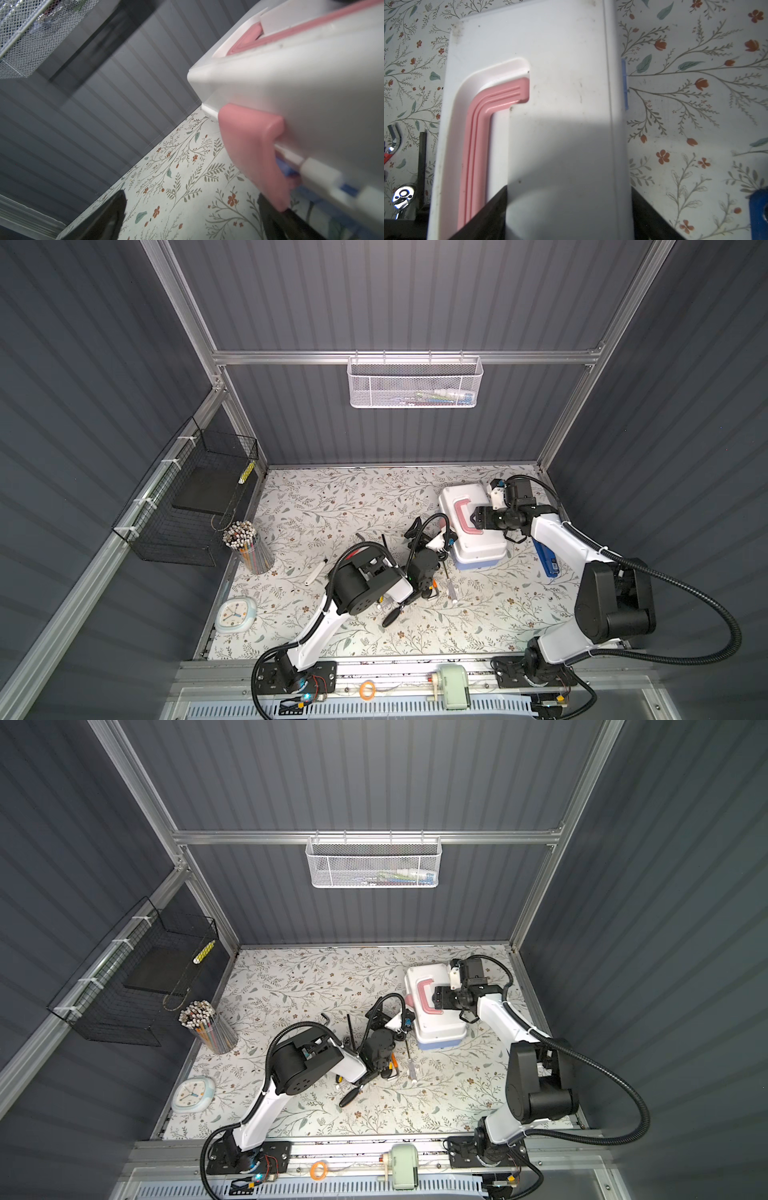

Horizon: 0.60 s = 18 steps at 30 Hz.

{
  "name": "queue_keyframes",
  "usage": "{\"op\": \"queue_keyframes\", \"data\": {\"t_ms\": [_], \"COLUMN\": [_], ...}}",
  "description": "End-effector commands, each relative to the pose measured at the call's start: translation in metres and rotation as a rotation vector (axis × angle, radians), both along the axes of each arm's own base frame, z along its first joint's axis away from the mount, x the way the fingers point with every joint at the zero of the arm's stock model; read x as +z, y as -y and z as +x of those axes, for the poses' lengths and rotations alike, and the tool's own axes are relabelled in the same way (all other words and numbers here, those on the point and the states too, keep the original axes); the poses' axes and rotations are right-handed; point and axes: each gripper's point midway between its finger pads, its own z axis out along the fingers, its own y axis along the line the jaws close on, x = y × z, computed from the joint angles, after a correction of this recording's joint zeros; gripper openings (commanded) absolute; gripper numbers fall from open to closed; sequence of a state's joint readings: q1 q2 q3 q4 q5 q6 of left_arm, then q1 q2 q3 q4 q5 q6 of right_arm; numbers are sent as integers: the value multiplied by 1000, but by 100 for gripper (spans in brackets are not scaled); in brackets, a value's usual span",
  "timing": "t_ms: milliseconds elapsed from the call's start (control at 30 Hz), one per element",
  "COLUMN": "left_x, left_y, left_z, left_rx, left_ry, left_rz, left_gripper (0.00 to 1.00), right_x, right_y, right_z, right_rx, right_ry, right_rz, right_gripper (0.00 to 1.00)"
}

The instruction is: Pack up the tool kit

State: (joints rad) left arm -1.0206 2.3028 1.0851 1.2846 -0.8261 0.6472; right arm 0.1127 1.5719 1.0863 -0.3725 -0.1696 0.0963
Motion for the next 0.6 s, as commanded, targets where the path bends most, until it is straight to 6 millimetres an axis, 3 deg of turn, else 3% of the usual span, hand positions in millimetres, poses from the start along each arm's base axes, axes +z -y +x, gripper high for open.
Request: {"op": "queue_keyframes", "data": {"t_ms": [0,567], "left_x": [29,38], "left_y": [-5,-11], "left_z": [-7,-35], "left_rx": [34,60], "left_ry": [50,56], "left_rz": [-44,-29], "left_gripper": [100,100], "right_x": [-66,-61], "right_y": [0,-6], "right_z": [-59,-53], "right_rx": [43,28], "right_ry": [-308,-303], "right_rz": [-33,6], "right_gripper": [39,46]}}
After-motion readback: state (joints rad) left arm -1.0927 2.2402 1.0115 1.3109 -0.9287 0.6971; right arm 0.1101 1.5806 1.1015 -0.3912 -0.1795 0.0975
